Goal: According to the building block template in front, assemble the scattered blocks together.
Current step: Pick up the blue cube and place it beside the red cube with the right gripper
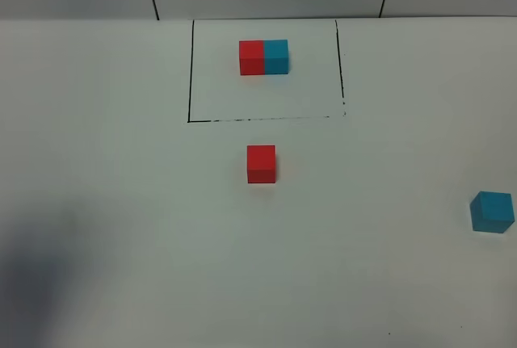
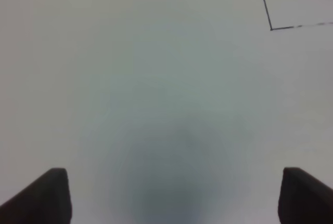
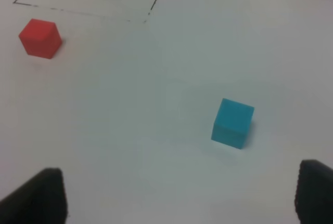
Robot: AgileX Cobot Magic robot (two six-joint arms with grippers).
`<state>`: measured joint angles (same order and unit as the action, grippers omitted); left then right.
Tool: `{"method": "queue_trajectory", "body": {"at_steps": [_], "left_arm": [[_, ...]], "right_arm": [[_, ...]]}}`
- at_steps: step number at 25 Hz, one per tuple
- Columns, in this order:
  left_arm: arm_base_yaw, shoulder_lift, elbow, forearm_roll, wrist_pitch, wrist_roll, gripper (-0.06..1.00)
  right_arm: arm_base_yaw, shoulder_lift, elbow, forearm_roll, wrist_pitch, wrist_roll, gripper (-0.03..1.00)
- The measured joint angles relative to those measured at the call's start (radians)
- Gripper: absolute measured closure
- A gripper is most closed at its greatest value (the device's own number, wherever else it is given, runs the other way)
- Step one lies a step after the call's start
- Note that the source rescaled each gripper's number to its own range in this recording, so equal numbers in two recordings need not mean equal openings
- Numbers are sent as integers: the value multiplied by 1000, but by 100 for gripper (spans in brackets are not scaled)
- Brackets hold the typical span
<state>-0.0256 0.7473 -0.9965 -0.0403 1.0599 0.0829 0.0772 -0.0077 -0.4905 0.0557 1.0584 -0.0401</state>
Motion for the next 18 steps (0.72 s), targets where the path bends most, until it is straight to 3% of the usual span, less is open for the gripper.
{"method": "queue_trajectory", "body": {"at_steps": [18], "left_arm": [[0, -587, 418, -12, 40, -13, 4]], "right_arm": [[0, 0, 0, 0, 0, 9, 19]]}}
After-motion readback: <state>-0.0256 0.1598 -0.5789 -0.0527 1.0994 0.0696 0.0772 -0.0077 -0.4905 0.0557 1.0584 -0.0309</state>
